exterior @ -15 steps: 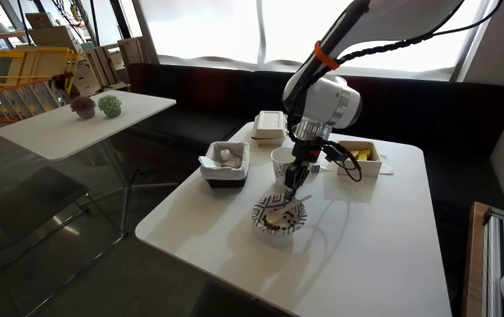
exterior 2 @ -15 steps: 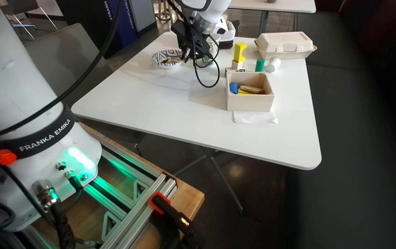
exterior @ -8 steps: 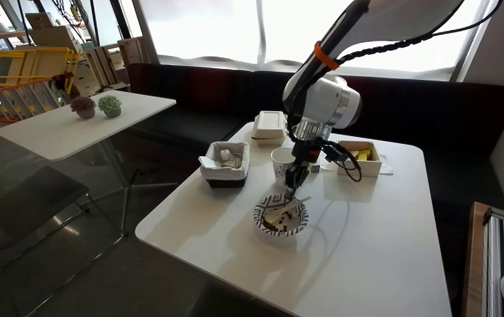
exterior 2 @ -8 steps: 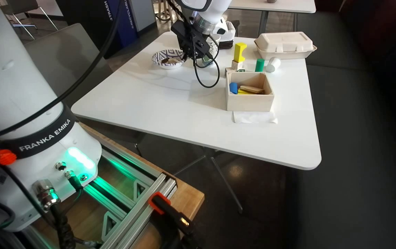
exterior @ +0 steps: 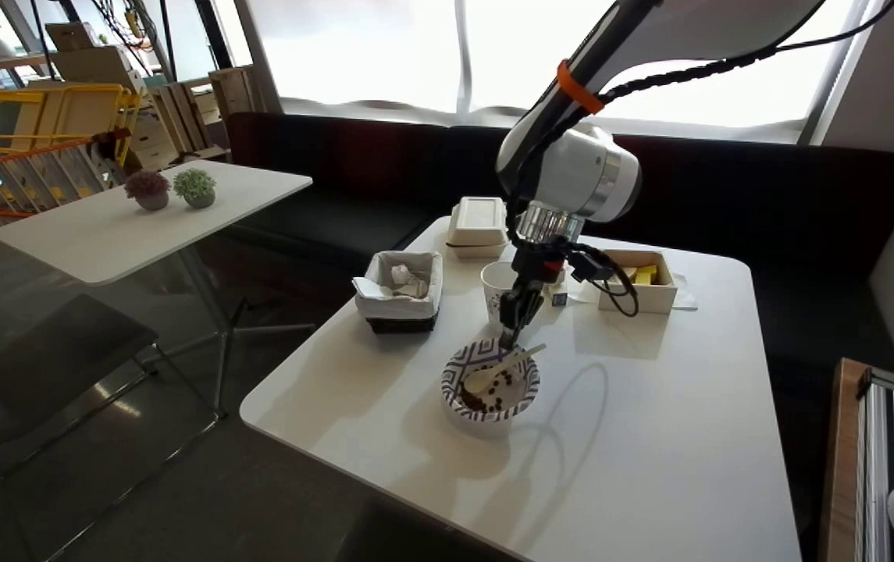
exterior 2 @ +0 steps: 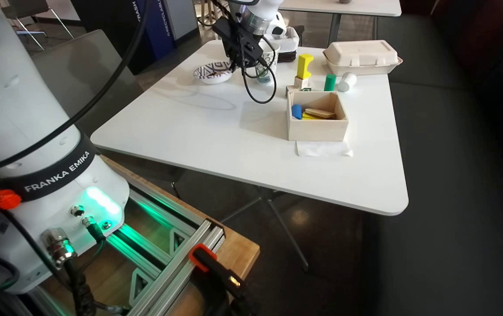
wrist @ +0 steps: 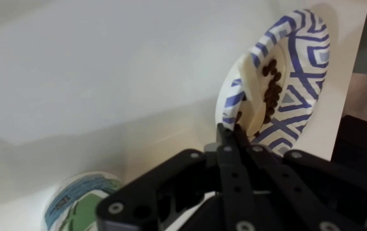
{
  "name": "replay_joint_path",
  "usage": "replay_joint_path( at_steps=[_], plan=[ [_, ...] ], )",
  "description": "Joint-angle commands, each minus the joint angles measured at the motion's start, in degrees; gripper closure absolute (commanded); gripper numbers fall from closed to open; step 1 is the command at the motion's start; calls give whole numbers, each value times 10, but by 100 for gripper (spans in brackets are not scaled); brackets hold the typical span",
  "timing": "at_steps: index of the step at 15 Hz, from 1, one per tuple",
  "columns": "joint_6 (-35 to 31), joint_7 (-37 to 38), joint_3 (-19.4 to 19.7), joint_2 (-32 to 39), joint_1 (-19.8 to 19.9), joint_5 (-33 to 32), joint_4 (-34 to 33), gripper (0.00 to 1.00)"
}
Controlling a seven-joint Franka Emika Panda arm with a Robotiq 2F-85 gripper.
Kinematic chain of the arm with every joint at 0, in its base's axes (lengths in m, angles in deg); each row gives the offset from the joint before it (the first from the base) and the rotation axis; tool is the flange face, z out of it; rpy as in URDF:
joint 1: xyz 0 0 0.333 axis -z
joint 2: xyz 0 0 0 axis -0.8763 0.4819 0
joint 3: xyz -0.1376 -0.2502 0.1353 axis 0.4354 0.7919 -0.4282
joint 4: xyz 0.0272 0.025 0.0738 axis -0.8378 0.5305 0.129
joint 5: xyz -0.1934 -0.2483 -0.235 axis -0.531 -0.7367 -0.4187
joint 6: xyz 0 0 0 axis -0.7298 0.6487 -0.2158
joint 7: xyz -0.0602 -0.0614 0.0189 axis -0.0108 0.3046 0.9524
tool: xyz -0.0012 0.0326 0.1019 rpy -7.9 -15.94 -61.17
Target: Pick up the spoon and scoop some of the contents from the bowl and pour them in the cup
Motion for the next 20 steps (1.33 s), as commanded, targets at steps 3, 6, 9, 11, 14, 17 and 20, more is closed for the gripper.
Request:
replay_joint_path(
  at_steps=[3,6,9,11,14,17,20],
  plan=[
    [-41,88,8,-50,-29,-57,43,99],
    [-40,148,11,-67,-34,-110,54,99],
    [-37,208,12,-82,-33,-168,61,99],
    [-33,244,11,-91,-30,-207,66,99],
    [-27,289,12,-101,-27,-256,69,99],
    [-24,297,9,-109,-24,-279,71,99],
    [-30,314,13,-113,-25,-300,73,99]
  ],
)
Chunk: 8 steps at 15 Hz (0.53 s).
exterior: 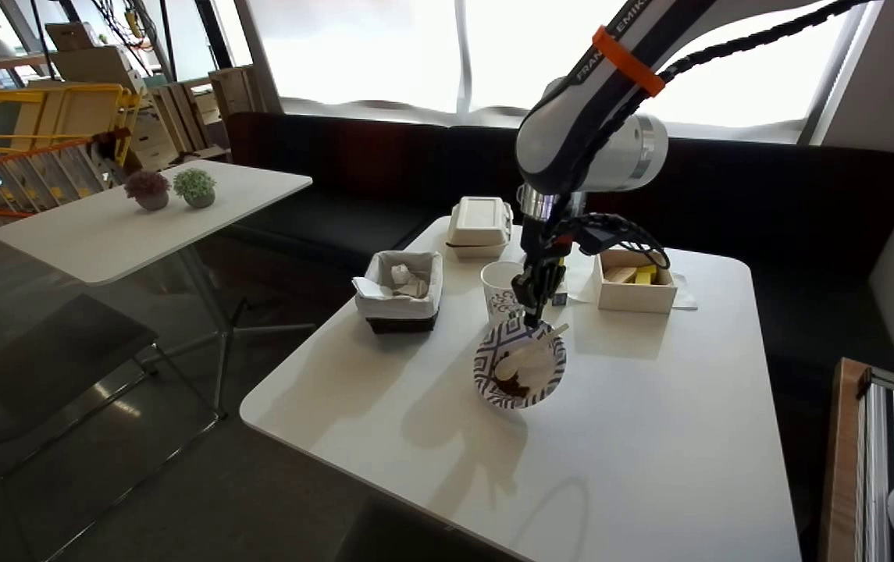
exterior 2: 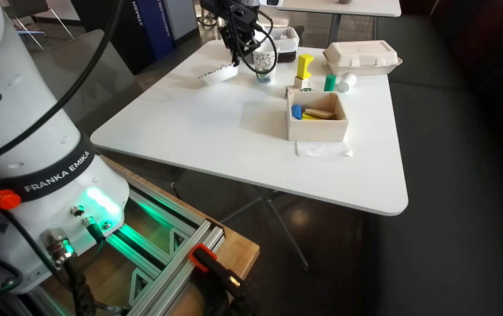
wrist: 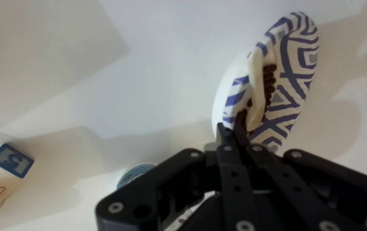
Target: Pick up the spoon and scoop some of the contents from the bowl and pour them in the cup
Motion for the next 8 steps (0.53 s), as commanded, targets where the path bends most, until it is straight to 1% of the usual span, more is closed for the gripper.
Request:
replay_joint_path(
  at_steps=[1,2,3,6,7,8],
  plan=[
    [18,-3,-7,-21,8,2,11,99],
    [8,4,-3,-21,7,-7,13,99],
    [13,2,-3,-21,10,-3,11,99],
    [39,-39,-14,-18,24,43,3,99],
    [15,-8,1,-19,13,-1,10,99],
    [60,-66,-19,-17,32,68,-1,99]
  ],
)
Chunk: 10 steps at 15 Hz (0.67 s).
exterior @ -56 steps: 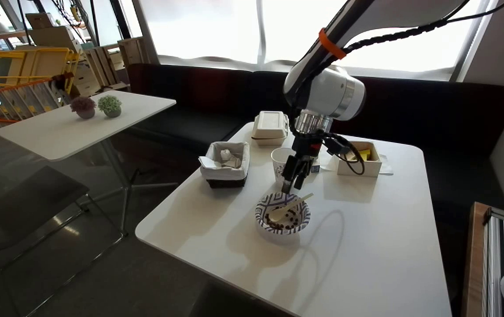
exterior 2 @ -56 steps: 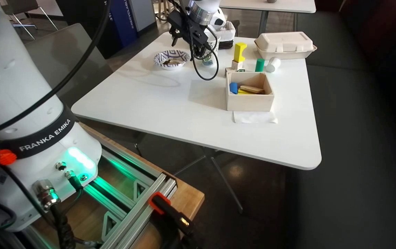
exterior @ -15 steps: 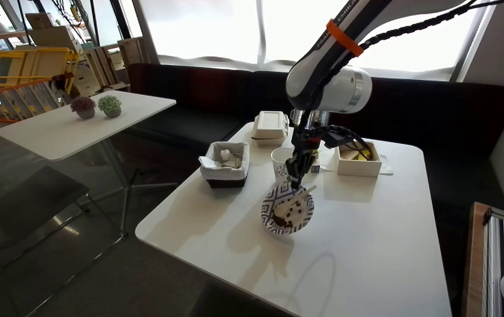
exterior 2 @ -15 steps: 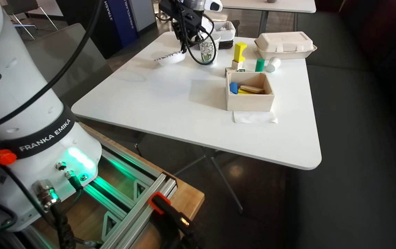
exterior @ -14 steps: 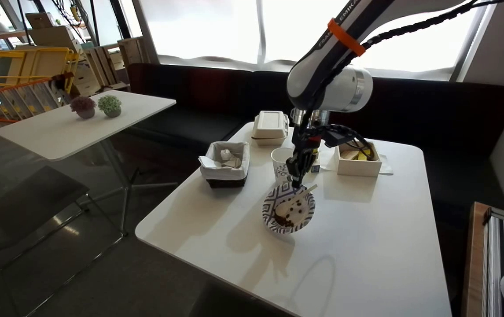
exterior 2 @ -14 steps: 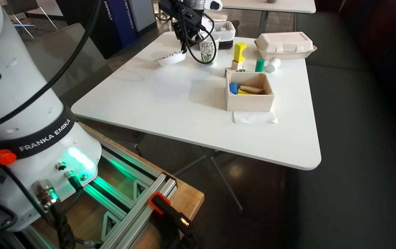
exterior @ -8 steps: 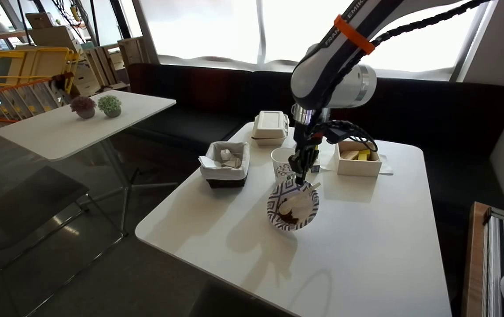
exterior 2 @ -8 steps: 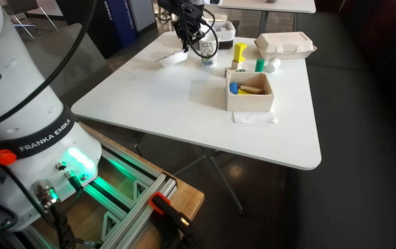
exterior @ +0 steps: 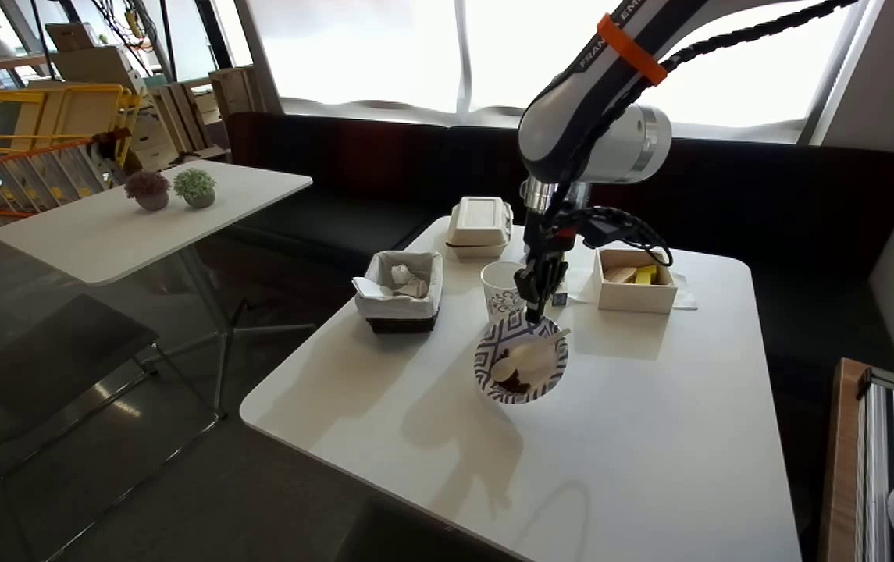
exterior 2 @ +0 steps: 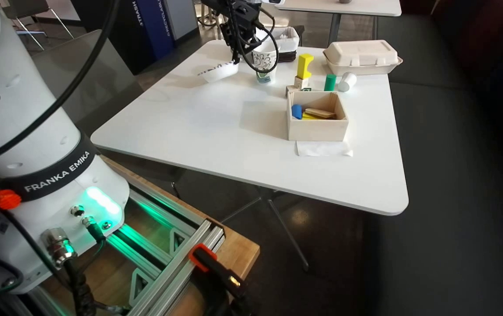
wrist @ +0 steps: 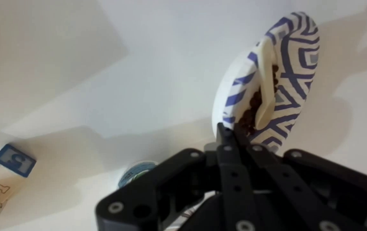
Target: Pick up the spoon and scoop some of the contents from the bowl and pour them in the cup
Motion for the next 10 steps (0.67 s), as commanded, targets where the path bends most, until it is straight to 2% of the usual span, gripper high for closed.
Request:
replay_joint_path(
  at_steps=[1,2,3,4,5,6,7,8,9,10],
  plan=[
    [2,2,5,-12,1,-10,11,99],
    [61,-71,-19,-9,25,74,-3,99],
    [11,-10,5,-10,2,-2,12,99],
    [59,-62,-10,-9,22,61,0,99],
    [26,-33,3,-9,11,22,8,99],
    [50,-55,-3,-8,18,47,3,99],
    [29,-36,4,-8,11,22,7,99],
    [46,-58,-2,-8,18,47,3,99],
    [35,-48,1,-5,14,33,4,99],
    [48,-74,-5,-5,23,61,1,99]
  ],
)
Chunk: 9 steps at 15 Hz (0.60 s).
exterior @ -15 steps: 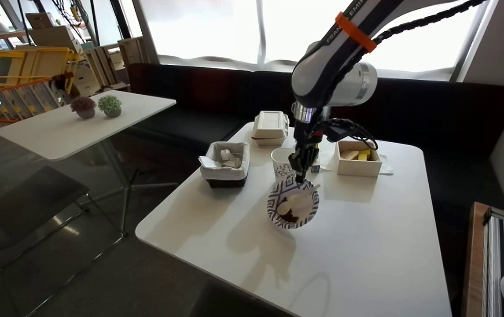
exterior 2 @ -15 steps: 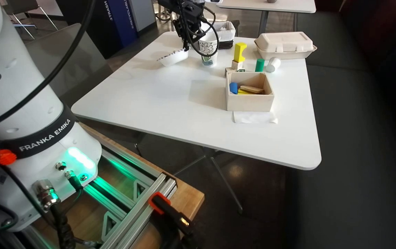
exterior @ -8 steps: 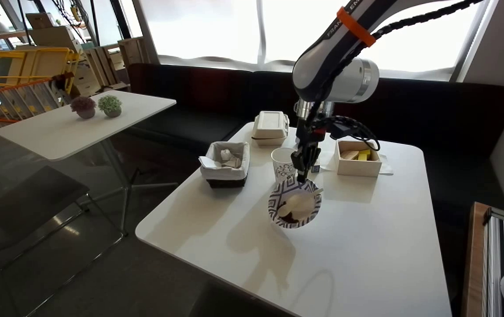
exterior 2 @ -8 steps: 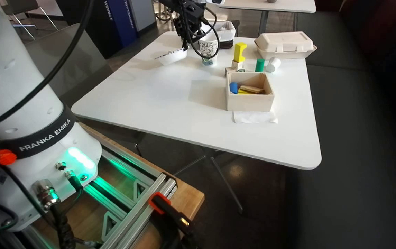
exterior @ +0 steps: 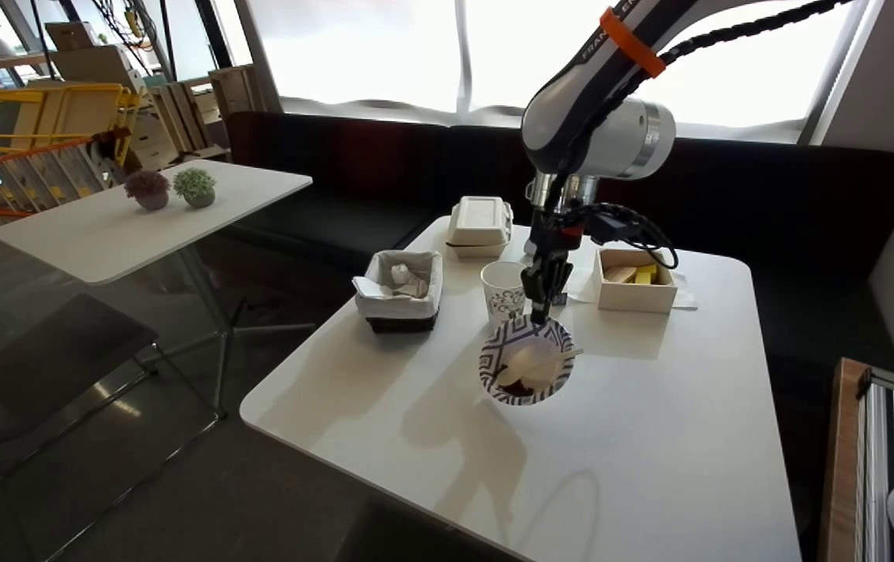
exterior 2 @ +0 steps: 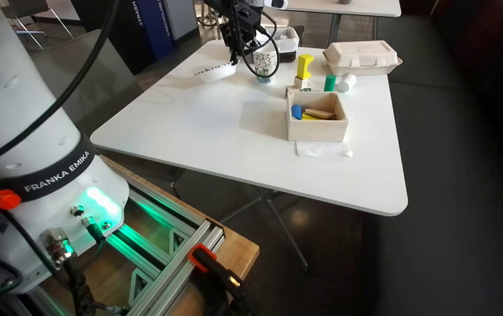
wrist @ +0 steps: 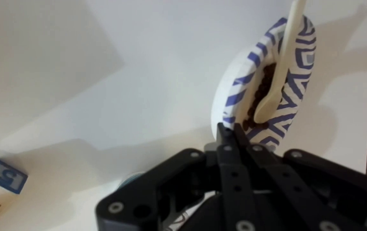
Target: Pick up the spoon and scoop some of the contents from the bowl and pour them in the cup
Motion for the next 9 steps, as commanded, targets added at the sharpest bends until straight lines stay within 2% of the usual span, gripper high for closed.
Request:
replay_joint_path(
  at_steps=[1,6,9],
  plan=[
    [6,-41,-6,-3,12,33,3,99],
    [-17,-152,-11,17,28,136,-1,99],
    [-7,-232,-9,40,37,204,-11,99]
  ],
)
